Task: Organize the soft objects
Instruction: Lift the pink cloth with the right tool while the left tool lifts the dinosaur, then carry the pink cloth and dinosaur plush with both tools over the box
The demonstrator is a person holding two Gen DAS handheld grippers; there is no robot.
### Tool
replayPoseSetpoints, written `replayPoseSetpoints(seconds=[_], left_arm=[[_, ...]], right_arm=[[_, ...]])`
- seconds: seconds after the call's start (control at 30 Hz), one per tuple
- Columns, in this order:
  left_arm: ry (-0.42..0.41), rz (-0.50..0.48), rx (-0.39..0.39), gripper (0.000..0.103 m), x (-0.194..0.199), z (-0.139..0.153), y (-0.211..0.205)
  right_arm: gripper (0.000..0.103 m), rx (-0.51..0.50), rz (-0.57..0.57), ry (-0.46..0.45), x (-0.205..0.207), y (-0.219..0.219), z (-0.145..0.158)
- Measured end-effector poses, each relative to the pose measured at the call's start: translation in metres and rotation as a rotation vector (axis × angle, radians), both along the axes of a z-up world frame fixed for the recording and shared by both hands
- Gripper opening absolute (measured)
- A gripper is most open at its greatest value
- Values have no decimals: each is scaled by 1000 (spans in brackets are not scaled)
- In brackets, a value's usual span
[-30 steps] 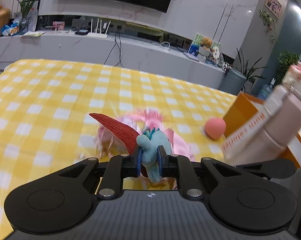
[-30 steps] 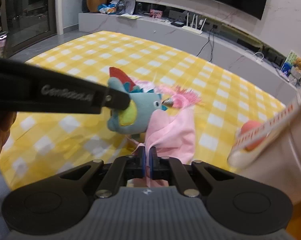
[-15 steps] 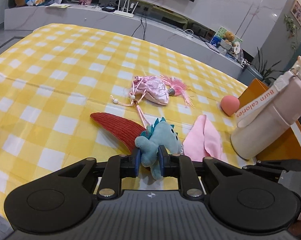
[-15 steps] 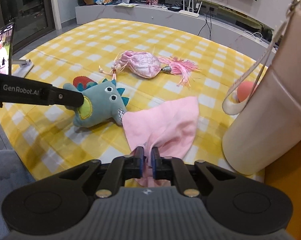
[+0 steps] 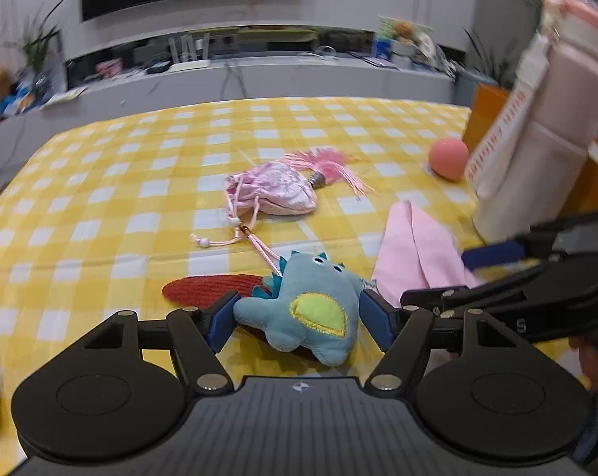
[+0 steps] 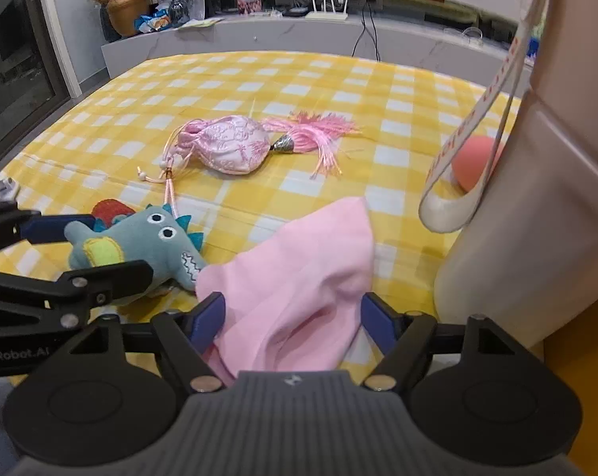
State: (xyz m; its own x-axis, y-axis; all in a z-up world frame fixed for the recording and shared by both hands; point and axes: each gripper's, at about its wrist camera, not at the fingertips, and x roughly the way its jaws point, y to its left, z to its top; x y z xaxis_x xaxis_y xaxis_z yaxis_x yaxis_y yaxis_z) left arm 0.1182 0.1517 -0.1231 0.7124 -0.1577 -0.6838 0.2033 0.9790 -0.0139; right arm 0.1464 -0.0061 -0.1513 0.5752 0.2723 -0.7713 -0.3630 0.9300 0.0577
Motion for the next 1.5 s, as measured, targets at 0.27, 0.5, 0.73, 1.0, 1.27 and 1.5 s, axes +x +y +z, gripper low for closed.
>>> replayPoseSetpoints(seconds=[0.27,0.5,0.73,1.0,1.27,1.5], left_arm=[[-57,-256,288,82,-12,-9,-28],[-4,-176,240,62,-1,-15,-29],[1,-141,217,53,-2,-12,-27],[-32,-61,173,52,-12,11,-26],[-30,16,112,52,-33,40,-24],[-55,21,95,52,-56,65,-37]], right_arm=[[78,-33,24,-33,-3,6,-4],[62,-34,27,-56,-4,7,-2],[5,-64,53,-95,-6,9,0],[0,-67,115,-140,-17,11,16],[0,-28,185,-202,-57,4,53],[0,8,214,-269,-93,-23,90]])
